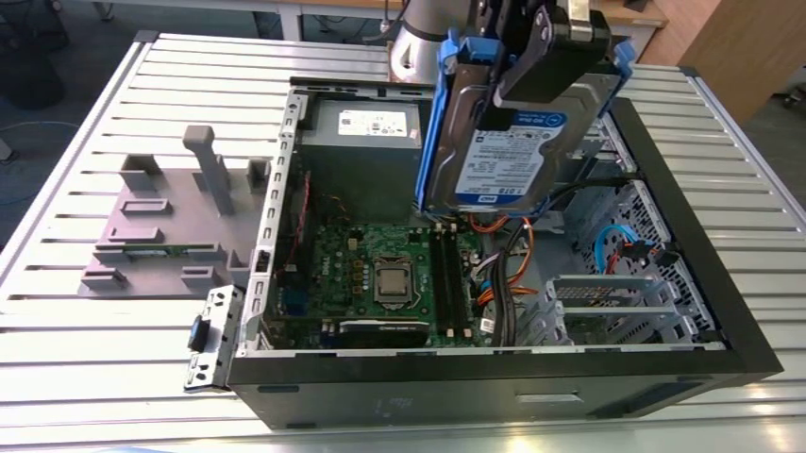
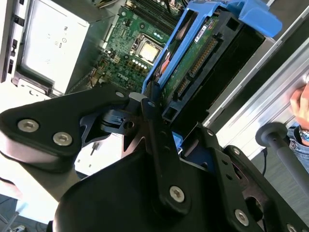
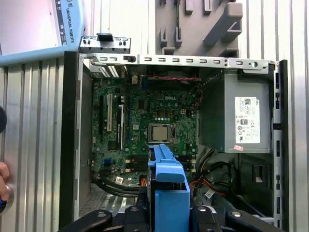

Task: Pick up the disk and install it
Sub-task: 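Pick up the disk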

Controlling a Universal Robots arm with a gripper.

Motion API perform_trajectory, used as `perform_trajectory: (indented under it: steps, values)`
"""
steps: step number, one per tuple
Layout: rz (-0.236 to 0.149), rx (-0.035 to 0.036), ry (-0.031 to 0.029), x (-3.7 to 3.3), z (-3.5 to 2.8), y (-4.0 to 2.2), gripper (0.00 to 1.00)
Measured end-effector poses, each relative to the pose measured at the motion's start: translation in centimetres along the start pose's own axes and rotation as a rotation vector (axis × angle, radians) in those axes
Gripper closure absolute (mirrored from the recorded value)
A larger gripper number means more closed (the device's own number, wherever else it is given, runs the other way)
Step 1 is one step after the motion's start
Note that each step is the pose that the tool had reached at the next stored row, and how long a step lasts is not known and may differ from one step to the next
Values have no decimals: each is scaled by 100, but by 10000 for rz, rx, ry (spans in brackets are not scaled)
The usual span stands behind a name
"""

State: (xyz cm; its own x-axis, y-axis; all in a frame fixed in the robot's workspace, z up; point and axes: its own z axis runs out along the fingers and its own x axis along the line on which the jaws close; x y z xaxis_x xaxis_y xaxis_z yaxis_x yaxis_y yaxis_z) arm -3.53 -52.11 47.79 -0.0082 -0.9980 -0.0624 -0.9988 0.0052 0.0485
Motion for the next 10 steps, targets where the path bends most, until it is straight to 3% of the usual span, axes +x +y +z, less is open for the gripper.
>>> perform_trajectory:
  steps: [10]
  values:
    - [0, 0, -1, 106, -5, -1, 63]
